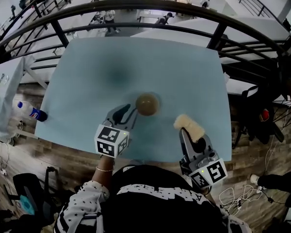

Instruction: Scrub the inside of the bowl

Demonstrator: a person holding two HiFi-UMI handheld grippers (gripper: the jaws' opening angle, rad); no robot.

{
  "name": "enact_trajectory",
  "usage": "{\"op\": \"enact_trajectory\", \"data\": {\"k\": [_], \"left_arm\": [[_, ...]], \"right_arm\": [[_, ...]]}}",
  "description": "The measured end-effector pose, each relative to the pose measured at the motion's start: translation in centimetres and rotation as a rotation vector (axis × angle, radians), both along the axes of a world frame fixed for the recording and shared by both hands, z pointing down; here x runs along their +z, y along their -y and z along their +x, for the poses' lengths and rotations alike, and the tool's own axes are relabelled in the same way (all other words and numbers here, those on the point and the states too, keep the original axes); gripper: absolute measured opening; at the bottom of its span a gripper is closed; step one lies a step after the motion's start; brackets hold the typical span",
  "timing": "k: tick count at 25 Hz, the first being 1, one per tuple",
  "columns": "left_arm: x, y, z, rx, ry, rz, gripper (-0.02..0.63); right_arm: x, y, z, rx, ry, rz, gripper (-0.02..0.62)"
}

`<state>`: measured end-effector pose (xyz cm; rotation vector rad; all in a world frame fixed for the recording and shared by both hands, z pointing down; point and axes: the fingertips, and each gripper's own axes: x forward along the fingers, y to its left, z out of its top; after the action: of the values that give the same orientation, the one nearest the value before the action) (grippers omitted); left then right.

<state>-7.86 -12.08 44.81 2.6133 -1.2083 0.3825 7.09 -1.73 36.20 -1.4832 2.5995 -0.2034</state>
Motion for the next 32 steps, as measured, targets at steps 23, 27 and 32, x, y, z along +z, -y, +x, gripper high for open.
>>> {"op": "enact_trajectory", "data": {"k": [23,27,32], "left_arm": [[13.1,7.9,0.5,0.063,0.099,-0.387,0.137],[14.4,8.3,1.1,0.092,0.07,-0.435,0.137],[15.3,8.5,2.0,0.106,0.074,-0.457,0.135]], "right_arm": [[1.6,6.1,-0.5,0.116,-0.076,-0.101,0.057],[2.1,6.8,-0.8,0.14,-0.081,-0.116,0.057],[2.6,7.5,-0.7,0.16,-0.086,-0.144,0.057]]}}
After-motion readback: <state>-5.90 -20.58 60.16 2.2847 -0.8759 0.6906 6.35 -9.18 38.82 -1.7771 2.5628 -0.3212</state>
